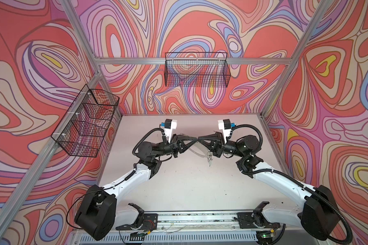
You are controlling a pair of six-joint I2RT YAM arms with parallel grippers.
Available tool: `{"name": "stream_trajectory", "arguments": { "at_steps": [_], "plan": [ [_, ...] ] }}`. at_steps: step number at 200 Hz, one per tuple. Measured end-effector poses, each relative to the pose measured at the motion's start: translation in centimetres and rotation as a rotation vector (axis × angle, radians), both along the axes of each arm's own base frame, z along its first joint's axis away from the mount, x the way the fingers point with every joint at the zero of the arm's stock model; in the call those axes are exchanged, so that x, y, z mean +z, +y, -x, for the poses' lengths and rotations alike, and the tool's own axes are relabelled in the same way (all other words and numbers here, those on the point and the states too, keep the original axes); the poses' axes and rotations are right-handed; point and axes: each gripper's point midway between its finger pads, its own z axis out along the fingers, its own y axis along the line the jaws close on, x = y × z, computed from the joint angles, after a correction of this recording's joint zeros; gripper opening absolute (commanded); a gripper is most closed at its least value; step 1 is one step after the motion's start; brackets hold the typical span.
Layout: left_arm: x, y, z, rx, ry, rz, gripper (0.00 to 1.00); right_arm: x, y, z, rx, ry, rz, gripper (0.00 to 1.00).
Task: Put the keys on the keyring
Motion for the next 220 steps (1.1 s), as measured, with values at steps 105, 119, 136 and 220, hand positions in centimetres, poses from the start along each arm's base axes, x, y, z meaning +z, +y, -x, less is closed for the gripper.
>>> {"name": "stream_trajectory", "arguments": {
  "at_steps": [105, 119, 136, 220],
  "plan": [
    [-0.48, -0.29, -0.03, 0.028, -0.042, -0.029, 0.09, -0.37, -0.05, -0.19, -0.004, 0.018, 0.012, 0.0],
    [-0.54, -0.3, -0.14, 0.034, -0.043, -0.031, 0.08, -0.32, -0.07, -0.12, -0.002, 0.018, 0.012, 0.0],
    [-0.51, -0.28, -0.19, 0.04, -0.049, -0.03, 0.0, -0.25, -0.1, -0.07, -0.002, 0.016, 0.011, 0.0],
    [-0.8, 0.12, -0.43, 0.154, -0.085, -0.094, 0.0, -0.41, -0.1, 0.08, 0.003, 0.027, 0.016, 0.0]
  ]
}}
